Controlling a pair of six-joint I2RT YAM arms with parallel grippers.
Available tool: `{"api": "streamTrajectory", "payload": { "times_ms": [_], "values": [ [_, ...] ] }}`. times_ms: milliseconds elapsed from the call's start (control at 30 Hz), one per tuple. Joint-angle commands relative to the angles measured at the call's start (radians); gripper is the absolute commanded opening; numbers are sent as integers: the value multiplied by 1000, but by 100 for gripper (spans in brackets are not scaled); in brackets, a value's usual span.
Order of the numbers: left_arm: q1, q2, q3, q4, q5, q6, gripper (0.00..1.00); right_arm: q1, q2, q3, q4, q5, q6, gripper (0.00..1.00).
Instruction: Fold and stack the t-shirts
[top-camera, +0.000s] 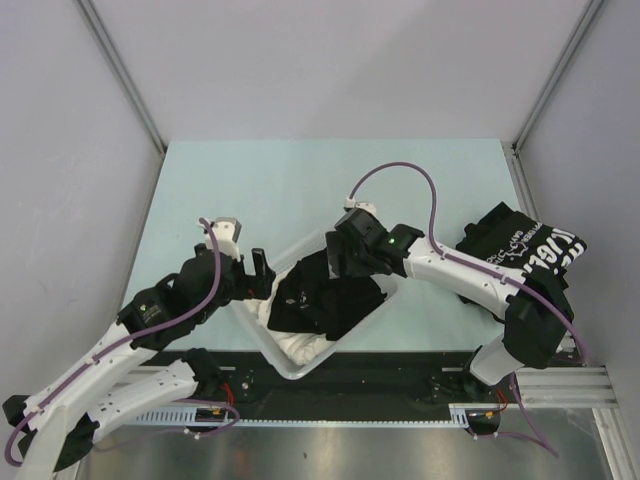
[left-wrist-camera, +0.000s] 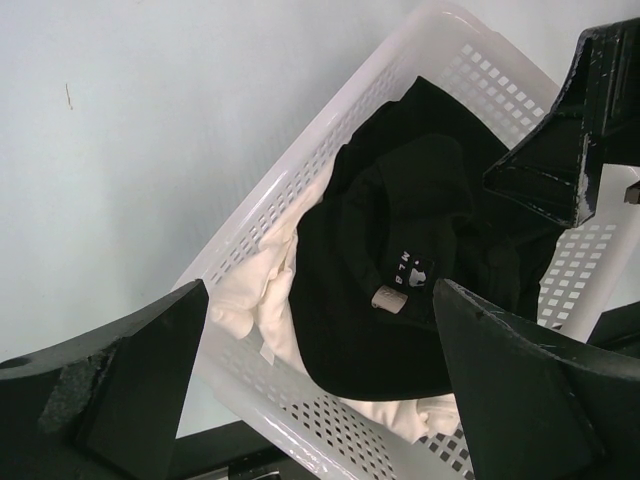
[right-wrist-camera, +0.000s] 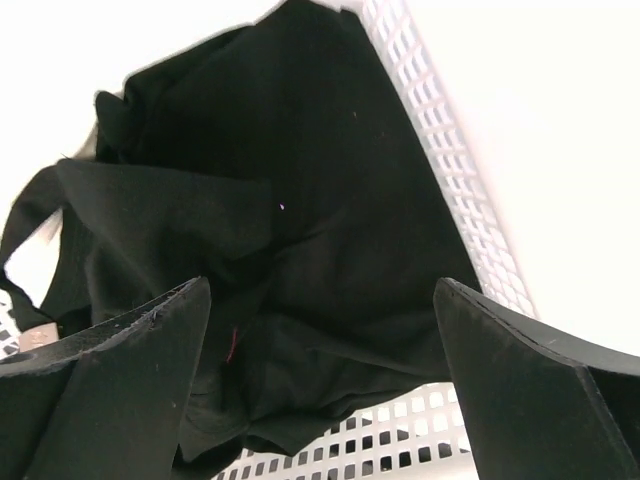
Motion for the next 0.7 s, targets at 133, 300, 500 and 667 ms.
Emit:
{"api": "streamTrajectory", "payload": {
  "times_ms": [133,300,500,667],
  "values": [
    [5,-31,2,-3,-51,-6,100,3,-16,-63,58,-25,44,99],
    [5,-32,5,0,-83,3,99,3,-24,-71,54,-30,50,98],
    [5,-25,-1,-8,-96,-8,99,4,-39,-76,19,-28,51,98],
    [5,-25,-11,5,-79,-9,99,1,-70,-103,9,-14,51,98]
  ]
}}
